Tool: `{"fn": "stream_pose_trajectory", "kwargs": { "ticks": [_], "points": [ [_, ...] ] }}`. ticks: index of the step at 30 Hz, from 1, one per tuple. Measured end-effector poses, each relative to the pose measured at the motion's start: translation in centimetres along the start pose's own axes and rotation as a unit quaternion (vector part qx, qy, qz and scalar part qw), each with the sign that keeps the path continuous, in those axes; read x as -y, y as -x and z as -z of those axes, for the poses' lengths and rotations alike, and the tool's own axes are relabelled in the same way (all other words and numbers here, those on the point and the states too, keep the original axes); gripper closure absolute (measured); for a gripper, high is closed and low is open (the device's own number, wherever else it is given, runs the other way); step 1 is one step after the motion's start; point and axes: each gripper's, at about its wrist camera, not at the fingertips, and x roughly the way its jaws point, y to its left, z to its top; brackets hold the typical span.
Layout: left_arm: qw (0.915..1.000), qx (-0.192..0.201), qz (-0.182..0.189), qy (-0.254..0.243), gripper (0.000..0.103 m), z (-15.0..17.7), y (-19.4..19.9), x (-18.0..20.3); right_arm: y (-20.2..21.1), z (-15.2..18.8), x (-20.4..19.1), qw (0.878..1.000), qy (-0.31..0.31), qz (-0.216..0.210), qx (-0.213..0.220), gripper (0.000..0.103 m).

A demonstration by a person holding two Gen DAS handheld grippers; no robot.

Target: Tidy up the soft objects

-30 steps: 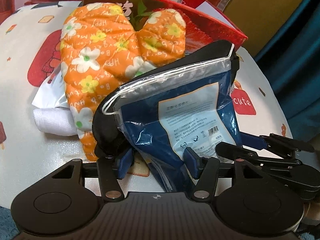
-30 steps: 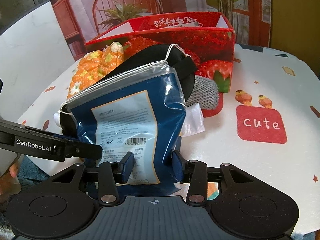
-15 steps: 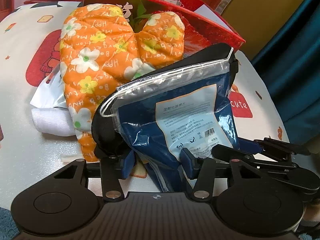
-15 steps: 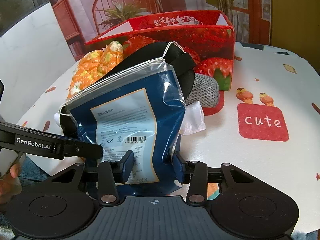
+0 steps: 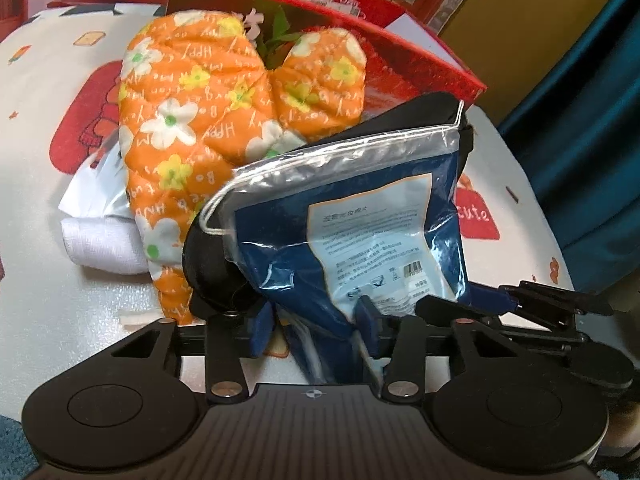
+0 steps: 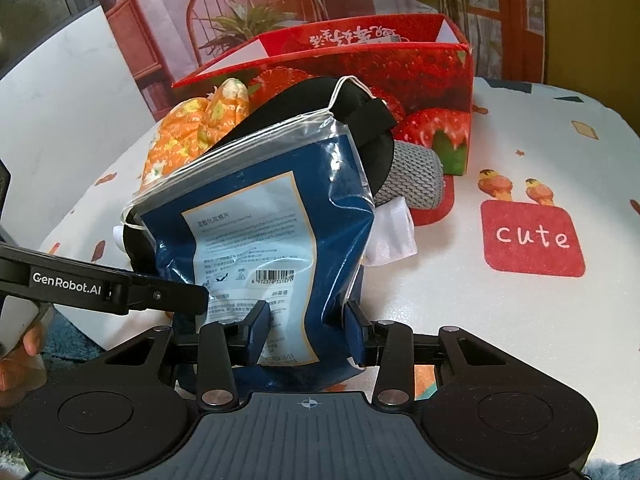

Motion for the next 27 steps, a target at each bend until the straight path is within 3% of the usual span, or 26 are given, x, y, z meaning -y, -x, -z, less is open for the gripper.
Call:
{"fn": "stream_pose_trajectory", "kwargs": {
  "ticks": [8, 13, 19, 27],
  "points": [
    [0.9986, 0.049, 0.017, 0.006, 0.066, -0.4, 2.4, -0.4, 2.3, -0.6, -1.3, 0.998, 0.03, -0.007, 0.051, 0.078],
    [0.9929, 0.116, 0.019, -0.017, 0.066, -1.2, 5.3, 0.3, 4.0, -1.8, -1.8, 0.995, 0.039, -0.016, 0.092, 0.078],
    [0.9832, 0.177, 0.011, -0.045, 0.066, -3.1, 8.0, 1.9, 5.6, -4.7, -2.3, 0.989, 0.05, -0.024, 0.136, 0.078],
    [0.9734, 0.222, -0.004, -0.055, 0.066, -7.1, 9.2, 2.6, 5.8, -9.6, -3.5, 0.981, 0.076, -0.018, 0.175, 0.078]
  ]
}}
